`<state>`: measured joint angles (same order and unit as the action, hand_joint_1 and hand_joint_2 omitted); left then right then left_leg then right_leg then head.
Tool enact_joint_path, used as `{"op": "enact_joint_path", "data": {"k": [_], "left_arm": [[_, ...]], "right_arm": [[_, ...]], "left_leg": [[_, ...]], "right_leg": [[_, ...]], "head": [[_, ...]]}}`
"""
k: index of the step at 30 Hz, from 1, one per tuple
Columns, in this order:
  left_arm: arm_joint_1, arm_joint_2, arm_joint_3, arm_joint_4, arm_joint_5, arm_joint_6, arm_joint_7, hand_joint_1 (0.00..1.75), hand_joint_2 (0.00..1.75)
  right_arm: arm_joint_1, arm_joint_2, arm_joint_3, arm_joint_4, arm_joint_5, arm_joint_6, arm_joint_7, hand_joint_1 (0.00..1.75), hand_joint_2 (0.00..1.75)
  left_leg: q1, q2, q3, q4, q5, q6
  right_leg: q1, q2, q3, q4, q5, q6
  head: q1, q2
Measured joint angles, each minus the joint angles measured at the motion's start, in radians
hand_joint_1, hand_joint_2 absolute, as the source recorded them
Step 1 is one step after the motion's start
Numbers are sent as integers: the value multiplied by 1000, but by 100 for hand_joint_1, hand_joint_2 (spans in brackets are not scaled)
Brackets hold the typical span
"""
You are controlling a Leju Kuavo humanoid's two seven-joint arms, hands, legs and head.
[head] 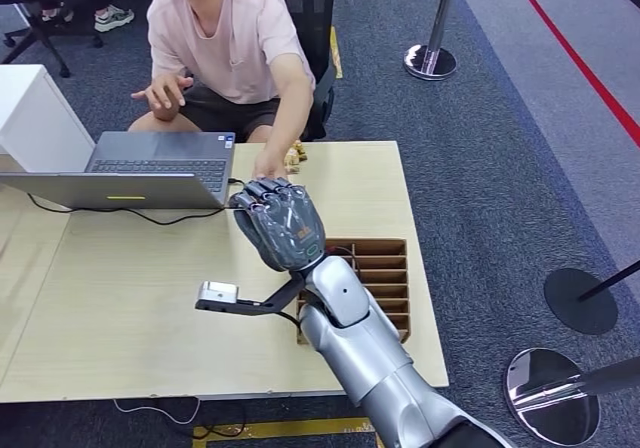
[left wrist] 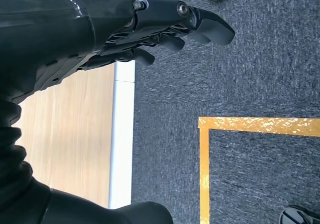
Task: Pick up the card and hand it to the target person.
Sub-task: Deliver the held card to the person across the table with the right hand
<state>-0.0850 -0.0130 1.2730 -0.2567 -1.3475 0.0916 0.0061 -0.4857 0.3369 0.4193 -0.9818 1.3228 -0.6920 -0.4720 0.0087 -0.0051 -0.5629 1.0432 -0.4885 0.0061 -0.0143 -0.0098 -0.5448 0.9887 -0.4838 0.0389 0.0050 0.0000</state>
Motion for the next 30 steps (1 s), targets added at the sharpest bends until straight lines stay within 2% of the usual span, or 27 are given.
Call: {"op": "enact_joint_path", "data": {"k": [7,11,12,16,30], "left_arm": [[0,0,-1,0,-11,-3,0,0,175],[0,1,-2,2,-14,-5,0,0,175],[0,1,-2,2,-16,-6,-2,0,175],[0,6,-3,3,-28,-4,-10,0,0],[0,13,-3,8,-16,0,-16,0,0]], "right_arm": [[-14,11,-30,33,75,0,62,136,175],[-29,11,-44,61,94,0,89,0,175],[-32,11,-46,67,98,0,95,0,175],[-42,11,-47,91,106,0,119,0,175],[-67,4,-61,162,94,-1,150,0,175]], "left_leg": [[0,0,0,0,0,0],[0,0,0,0,0,0],[0,0,0,0,0,0],[0,0,0,0,0,0],[0,0,0,0,0,0]], "right_leg": [[0,0,0,0,0,0],[0,0,0,0,0,0],[0,0,0,0,0,0],[0,0,0,0,0,0],[0,0,0,0,0,0]], "head": [[0,0],[0,0],[0,0],[0,0],[0,0]]}}
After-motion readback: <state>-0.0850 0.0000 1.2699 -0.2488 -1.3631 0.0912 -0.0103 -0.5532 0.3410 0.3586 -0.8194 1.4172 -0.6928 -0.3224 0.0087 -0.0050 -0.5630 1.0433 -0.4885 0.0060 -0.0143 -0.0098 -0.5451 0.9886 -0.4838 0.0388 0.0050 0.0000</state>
